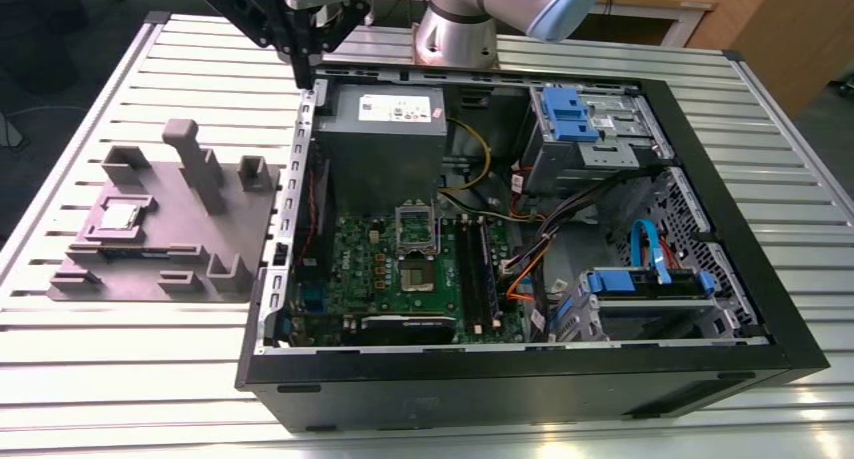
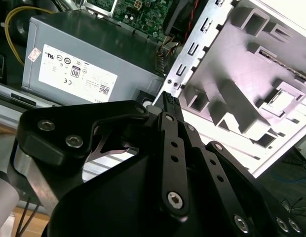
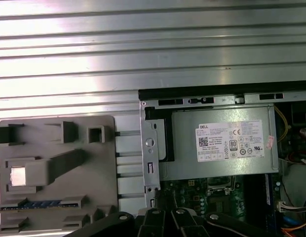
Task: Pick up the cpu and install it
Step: 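Reach for the cpu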
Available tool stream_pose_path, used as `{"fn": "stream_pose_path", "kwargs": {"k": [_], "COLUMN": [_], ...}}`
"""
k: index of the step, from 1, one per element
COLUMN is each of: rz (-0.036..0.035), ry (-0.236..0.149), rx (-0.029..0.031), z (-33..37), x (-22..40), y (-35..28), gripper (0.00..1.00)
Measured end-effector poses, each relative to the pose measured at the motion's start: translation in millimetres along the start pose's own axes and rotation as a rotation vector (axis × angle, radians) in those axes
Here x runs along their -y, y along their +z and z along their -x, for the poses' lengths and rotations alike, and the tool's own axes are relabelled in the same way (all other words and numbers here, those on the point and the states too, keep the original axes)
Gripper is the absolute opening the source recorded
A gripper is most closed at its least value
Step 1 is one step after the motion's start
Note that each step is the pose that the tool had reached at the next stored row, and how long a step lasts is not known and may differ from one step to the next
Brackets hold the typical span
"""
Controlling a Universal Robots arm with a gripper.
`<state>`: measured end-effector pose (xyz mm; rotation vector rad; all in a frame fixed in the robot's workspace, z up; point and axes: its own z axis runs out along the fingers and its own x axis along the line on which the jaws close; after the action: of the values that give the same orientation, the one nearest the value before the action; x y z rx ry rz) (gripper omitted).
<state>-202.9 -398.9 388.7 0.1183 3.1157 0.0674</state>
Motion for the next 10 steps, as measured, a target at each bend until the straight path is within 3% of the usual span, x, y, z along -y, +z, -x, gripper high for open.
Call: {"fn": "stream_pose_path", "kwargs": {"k": [3, 4, 10], "rz": [0.0, 0.0001, 0.0001], "ry": [0.0, 0.0, 0.0], "rx": [0.0001, 0.0, 0.0001], "z": [-2.1, -7.1, -9.9], "x": [0.2, 0.5, 0.8], "y": [0.0, 0.0, 0.2], "gripper": [0.1, 0.1, 0.1]}}
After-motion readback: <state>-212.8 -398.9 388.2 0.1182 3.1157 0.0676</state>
